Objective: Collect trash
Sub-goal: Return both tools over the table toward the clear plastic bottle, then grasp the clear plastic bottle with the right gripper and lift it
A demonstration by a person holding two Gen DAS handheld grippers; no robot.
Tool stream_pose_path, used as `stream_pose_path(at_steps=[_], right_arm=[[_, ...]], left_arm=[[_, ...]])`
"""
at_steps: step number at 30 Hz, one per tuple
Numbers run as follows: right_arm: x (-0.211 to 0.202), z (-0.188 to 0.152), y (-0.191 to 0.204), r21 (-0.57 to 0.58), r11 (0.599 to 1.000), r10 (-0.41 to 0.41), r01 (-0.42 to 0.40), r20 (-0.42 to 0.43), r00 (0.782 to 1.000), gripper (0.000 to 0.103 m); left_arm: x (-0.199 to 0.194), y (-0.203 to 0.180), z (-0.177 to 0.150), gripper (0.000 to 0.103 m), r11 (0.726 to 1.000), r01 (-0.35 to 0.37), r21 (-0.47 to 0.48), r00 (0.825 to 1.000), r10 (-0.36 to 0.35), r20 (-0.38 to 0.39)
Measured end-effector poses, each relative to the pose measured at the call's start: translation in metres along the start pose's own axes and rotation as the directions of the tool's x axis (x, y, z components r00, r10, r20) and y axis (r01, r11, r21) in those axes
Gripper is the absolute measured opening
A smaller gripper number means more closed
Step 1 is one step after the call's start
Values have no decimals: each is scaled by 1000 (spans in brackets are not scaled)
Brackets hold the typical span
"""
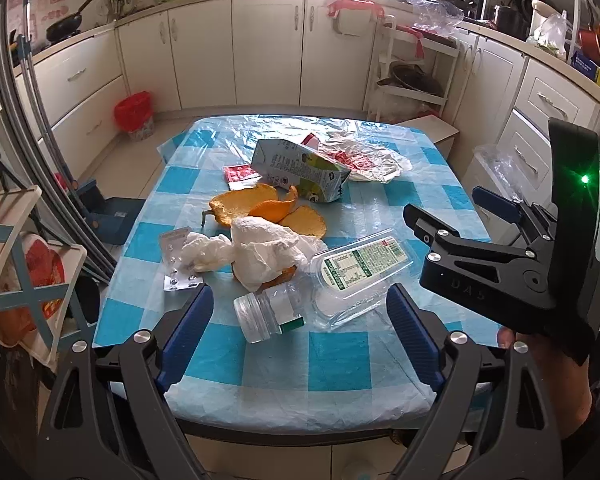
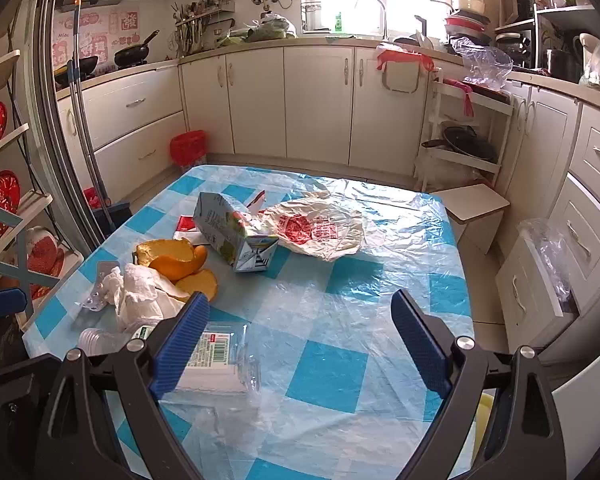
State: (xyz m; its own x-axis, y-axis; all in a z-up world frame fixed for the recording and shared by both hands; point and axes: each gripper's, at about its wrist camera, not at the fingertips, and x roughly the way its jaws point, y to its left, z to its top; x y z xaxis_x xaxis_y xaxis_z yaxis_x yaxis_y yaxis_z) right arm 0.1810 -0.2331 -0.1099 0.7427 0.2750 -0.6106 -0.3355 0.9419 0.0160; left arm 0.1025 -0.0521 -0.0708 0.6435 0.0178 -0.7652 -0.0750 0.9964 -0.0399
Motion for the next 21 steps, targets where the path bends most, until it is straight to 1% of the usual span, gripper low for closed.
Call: stream_pose_path(at_steps=[3, 8, 11, 13, 15, 18, 21], right_arm=[[6, -3, 7, -29, 1000, 9, -10, -25, 1000, 89], [15, -10, 18, -75, 997, 28, -34, -74, 997, 89], [20, -15, 24, -97, 993, 54, -64, -107, 993, 89], [20, -17, 26, -97, 991, 81, -91, -106, 991, 91], [20, -18, 27, -93, 989, 103, -114, -114, 988, 92], [19, -18, 28, -92, 985, 136, -148, -118, 984, 92], [17, -17, 37, -143, 977, 145, -160, -112, 983, 93]], left_arm=[[7, 11, -1, 85, 1000, -1, -23, 1000, 1, -15], [19, 45, -3, 85, 994, -22, -110, 999, 18, -42], [29, 67, -8, 84, 986, -31, -165, 998, 20, -66], [35, 79, -10, 84, 980, -34, -195, 996, 18, -82], [40, 86, -12, 84, 975, -28, -219, 996, 8, -92], [46, 90, -15, 84, 974, -9, -225, 996, -12, -92], [52, 90, -16, 84, 976, 13, -215, 994, -36, -100]])
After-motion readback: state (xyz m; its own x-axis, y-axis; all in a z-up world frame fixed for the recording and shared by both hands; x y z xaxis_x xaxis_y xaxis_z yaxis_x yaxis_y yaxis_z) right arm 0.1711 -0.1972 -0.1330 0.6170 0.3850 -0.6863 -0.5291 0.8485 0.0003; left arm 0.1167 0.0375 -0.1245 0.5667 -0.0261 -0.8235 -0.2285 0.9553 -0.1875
